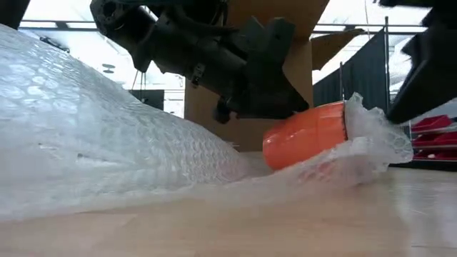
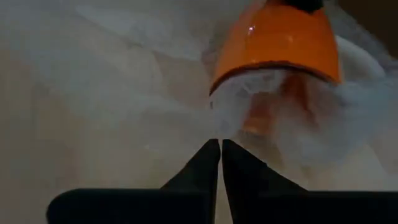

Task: Wrap mug
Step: Wrap the orange mug with the bubble wrap

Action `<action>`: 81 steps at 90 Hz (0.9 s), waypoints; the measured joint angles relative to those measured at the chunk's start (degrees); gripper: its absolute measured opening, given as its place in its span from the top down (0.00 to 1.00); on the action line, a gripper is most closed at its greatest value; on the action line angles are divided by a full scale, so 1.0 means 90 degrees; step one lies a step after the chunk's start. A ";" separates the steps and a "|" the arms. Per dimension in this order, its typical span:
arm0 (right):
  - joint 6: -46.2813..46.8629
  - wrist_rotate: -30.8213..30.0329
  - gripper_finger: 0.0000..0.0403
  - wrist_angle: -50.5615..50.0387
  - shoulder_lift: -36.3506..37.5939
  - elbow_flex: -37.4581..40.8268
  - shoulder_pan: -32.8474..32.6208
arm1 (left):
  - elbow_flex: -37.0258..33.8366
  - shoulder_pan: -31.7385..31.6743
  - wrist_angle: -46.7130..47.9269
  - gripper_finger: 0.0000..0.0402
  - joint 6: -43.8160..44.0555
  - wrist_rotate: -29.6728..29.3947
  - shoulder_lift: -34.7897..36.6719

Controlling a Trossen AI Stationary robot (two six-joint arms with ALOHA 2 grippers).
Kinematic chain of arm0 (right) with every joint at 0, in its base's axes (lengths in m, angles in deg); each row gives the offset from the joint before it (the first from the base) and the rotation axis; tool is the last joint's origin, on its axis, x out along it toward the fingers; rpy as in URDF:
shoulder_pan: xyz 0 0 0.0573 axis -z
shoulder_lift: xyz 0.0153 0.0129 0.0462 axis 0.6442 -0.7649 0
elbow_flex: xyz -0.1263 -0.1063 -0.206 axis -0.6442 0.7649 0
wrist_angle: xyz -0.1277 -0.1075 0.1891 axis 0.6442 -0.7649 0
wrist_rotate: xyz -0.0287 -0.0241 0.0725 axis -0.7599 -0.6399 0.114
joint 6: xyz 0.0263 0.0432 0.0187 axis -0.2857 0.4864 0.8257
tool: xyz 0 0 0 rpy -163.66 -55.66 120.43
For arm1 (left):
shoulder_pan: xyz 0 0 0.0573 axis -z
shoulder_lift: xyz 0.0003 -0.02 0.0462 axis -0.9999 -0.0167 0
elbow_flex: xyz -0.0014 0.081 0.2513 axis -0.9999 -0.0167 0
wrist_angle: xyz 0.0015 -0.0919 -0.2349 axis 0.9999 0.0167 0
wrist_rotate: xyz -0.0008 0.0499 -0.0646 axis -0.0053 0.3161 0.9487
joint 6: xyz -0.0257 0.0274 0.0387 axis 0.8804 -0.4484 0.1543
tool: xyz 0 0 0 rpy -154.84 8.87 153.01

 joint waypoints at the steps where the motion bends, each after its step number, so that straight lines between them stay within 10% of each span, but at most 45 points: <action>1: -0.0028 -0.0007 1.00 0.0026 -0.0025 0.0000 0.0025 | 0.0000 0.0004 0.0005 0.65 -0.0001 0.0000 0.0000; 47: -0.0779 -0.1401 1.00 0.0397 -0.0362 0.0010 0.0645 | -0.0008 -0.0005 0.0055 0.65 -0.0164 -0.0051 0.0002; 81: -0.0785 -0.0788 1.00 0.0346 0.0130 0.0012 0.0518 | -0.0001 0.0002 0.0176 0.65 -0.0161 0.0065 0.0004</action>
